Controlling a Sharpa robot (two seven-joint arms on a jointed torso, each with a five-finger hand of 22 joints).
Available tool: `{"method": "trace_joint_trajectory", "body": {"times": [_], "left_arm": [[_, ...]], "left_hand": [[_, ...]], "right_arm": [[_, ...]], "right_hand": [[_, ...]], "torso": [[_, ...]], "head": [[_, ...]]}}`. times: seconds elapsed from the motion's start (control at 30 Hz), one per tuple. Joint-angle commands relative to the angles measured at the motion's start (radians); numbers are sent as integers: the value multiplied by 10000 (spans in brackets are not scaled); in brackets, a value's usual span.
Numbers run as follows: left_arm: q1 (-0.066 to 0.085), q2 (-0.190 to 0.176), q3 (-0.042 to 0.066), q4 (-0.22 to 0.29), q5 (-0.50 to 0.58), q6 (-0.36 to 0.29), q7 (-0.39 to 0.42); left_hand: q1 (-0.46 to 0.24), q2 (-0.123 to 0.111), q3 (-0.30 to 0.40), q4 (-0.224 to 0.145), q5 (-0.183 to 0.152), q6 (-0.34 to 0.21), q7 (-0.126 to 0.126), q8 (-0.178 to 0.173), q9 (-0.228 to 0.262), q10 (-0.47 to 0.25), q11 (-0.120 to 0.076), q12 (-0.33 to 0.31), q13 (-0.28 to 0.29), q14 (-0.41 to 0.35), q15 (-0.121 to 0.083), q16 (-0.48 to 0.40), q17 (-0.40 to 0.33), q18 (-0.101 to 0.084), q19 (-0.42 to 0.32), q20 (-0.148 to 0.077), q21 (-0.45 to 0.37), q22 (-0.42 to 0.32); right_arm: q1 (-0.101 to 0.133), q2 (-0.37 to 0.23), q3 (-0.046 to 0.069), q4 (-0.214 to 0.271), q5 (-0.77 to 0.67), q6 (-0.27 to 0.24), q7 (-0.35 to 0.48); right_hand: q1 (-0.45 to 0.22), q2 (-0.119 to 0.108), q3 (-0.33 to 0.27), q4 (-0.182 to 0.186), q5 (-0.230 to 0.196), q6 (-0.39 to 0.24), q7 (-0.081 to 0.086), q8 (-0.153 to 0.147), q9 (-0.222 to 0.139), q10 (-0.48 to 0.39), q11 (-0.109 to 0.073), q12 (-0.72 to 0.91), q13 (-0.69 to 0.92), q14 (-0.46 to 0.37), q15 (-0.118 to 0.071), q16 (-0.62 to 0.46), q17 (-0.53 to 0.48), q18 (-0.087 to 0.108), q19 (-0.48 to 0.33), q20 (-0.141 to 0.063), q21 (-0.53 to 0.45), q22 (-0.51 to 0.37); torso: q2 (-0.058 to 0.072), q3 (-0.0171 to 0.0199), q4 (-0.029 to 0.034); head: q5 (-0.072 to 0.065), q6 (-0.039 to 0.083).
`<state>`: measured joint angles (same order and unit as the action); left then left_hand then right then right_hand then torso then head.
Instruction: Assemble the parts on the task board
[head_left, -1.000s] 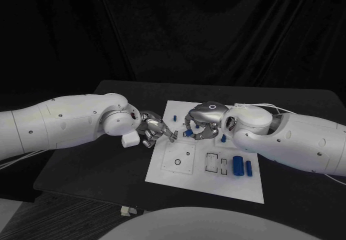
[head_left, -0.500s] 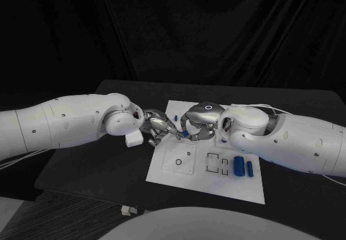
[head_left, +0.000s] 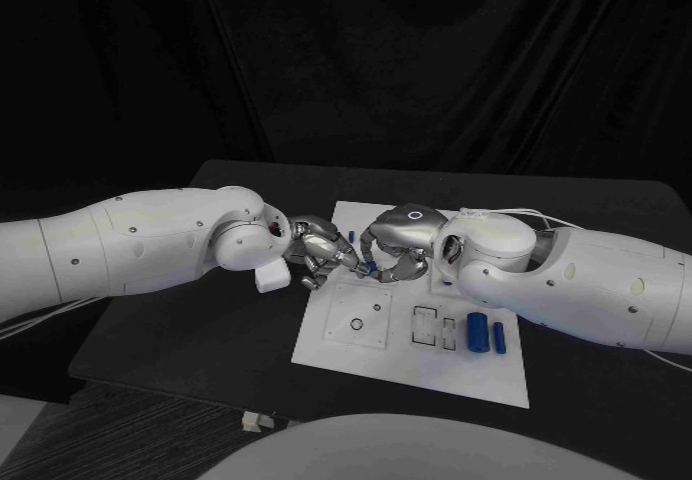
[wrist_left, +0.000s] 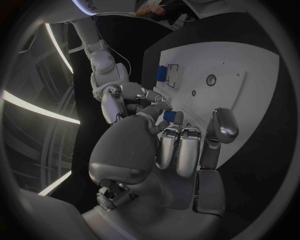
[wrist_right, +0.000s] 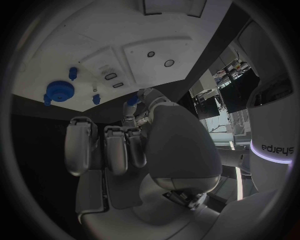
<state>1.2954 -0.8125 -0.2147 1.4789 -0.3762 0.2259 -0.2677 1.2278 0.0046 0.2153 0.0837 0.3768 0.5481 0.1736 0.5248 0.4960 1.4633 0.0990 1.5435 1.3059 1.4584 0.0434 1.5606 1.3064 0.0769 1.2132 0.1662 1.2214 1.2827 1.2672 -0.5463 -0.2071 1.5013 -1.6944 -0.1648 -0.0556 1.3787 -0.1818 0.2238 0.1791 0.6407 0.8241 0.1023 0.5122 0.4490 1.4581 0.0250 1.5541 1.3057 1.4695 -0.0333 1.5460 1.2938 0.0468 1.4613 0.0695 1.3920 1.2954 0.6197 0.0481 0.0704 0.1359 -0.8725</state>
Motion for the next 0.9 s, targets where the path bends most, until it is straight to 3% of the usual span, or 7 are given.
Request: {"method": "trace_joint_trajectory", "body": {"times": [0.03,0.27,0.6,0.7,0.77,0.9], "left_arm": [[-13,60,21,-29,98,35,354],[-38,114,21,-122,98,109,261],[-55,100,20,-238,98,251,28],[-60,94,20,-294,98,345,-21],[-62,93,20,-318,98,397,-28],[-67,105,20,-390,98,554,-1]], "left_hand": [[210,-17,-213,-75,316,-93,115,105,-161,-71,95,-159,1930,1124,112,102,2644,316,-115,-31,-151,13],[428,35,-80,-167,615,-40,108,117,-237,-109,87,-173,1903,1124,103,102,2644,320,-134,-32,-175,43],[453,22,-68,-183,637,-32,110,118,-252,-182,86,-201,1857,1124,103,102,2644,334,-187,-32,-229,12],[425,-42,-102,-166,528,-76,130,91,-294,-264,105,-232,1806,1077,116,87,2599,346,-254,-27,-297,-14],[362,-133,-215,-113,90,-503,193,-3,-359,-586,139,-352,1615,962,152,50,2490,388,-474,2,-511,-110],[407,-175,-275,-132,-23,-910,198,-24,-370,-771,110,-415,1512,913,144,36,2446,411,-569,6,-606,-127]], "right_arm": [[11,26,1,87,6,-140,-126],[11,48,1,92,6,-148,-152],[11,28,1,99,6,-131,-174],[11,25,1,114,6,-124,-173],[11,26,1,122,6,-122,-171],[11,28,1,139,6,-121,-170]], "right_hand": [[-150,41,519,-66,-150,227,-96,286,305,1127,-38,167,2651,1013,-73,248,2770,19,78,-4,-171,2110],[-134,57,541,-82,-166,242,-97,279,312,1127,-39,167,2651,1013,-74,248,2770,20,79,-5,-174,2109],[-106,75,574,-110,-175,273,-102,276,326,1127,-42,167,2651,1013,-76,248,2770,26,68,-6,-199,2101],[-100,77,579,-117,-176,277,-103,275,328,1127,-43,167,2651,1013,-77,248,2770,31,57,-6,-220,2094],[-100,77,579,-117,-176,277,-103,275,328,1127,-43,167,2651,1013,-77,248,2770,31,57,-6,-220,2094],[-100,77,579,-117,-176,277,-103,275,328,1127,-43,167,2651,1013,-77,248,2770,31,57,-6,-220,2094]], "torso": [[4,2,-1],[16,11,2],[12,4,-2],[4,3,-7],[2,4,-6],[3,6,3]], "head": [[-1,-1],[-16,-1],[-7,-1],[-16,-1],[-21,-1],[-29,-1]]}}
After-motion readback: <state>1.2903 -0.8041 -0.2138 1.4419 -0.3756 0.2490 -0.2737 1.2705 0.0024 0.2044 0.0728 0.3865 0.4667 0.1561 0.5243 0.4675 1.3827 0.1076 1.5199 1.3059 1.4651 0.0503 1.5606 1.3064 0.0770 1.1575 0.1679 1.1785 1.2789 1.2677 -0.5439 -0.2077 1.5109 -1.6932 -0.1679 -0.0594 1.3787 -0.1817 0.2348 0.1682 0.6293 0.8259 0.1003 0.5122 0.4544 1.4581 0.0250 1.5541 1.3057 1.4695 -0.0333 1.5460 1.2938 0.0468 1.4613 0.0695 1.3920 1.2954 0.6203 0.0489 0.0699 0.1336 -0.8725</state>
